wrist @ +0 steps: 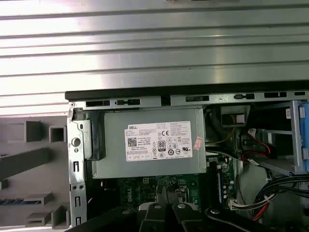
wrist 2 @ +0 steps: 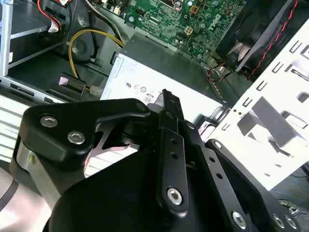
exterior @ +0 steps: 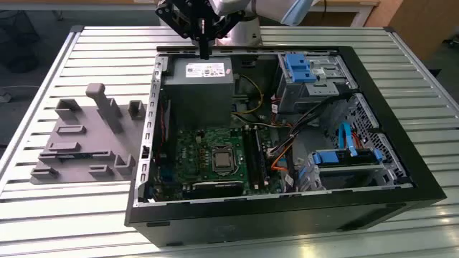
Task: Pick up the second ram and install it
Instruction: 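Reach for the second ram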
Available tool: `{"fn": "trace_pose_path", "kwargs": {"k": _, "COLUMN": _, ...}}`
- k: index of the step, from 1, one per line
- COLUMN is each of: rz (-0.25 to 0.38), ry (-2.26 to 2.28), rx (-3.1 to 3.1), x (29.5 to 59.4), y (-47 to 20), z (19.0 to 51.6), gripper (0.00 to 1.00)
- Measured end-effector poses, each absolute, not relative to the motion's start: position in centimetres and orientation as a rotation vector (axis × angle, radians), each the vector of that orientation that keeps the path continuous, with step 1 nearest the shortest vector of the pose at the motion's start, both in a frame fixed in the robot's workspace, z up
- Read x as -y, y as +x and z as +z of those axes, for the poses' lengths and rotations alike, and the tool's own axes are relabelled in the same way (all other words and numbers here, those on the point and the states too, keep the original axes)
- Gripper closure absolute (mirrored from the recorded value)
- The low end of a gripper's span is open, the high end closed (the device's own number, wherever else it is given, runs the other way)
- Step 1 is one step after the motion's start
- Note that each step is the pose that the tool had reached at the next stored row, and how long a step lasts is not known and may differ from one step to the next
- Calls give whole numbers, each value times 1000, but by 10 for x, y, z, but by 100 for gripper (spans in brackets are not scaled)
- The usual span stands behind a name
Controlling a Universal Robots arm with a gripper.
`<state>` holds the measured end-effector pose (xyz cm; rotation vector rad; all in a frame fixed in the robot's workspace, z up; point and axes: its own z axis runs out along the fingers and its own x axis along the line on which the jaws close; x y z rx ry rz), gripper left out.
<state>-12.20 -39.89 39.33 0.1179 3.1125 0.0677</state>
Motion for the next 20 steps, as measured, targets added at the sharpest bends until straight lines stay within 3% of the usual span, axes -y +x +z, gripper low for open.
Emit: {"fn": "trace_pose_path", "kwargs": {"k": 20, "rz": 68, "ry": 118, "rx": -3112, "x": 399, "y": -130, "z": 392, "gripper": 89}}
